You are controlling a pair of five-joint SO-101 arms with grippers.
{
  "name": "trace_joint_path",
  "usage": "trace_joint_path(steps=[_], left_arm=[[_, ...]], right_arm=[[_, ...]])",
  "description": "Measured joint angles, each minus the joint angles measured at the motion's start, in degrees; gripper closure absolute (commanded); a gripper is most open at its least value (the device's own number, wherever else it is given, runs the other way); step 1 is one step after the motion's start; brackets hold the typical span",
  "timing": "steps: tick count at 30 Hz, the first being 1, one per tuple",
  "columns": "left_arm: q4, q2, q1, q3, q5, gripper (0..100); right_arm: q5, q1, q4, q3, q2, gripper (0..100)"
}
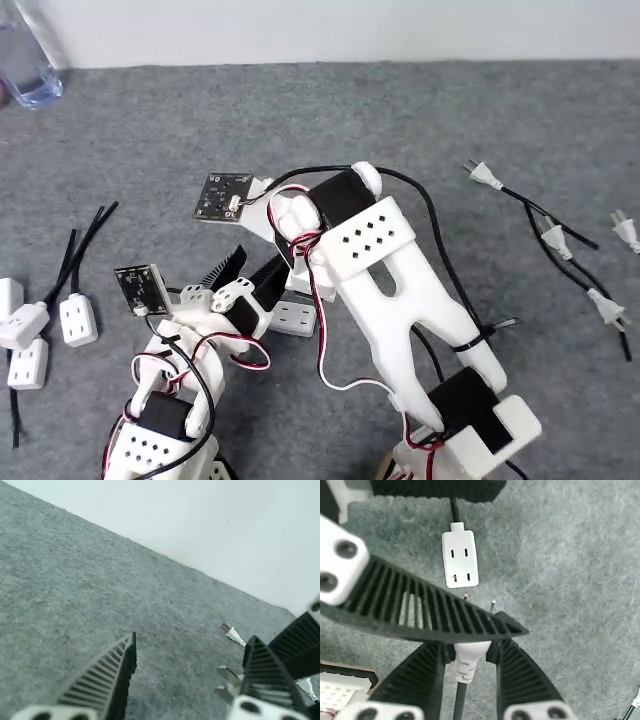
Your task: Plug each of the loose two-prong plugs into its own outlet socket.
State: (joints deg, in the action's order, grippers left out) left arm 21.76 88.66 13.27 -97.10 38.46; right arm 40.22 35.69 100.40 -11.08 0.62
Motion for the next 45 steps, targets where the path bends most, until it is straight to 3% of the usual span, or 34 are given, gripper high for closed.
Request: trace_joint_path(steps=[45], left_arm=[[-0.1,0.4,-0.4,0.3,0.5,67]], right_arm=[[-3.9,-0.3,0.3,-3.3,8.5,99.1]])
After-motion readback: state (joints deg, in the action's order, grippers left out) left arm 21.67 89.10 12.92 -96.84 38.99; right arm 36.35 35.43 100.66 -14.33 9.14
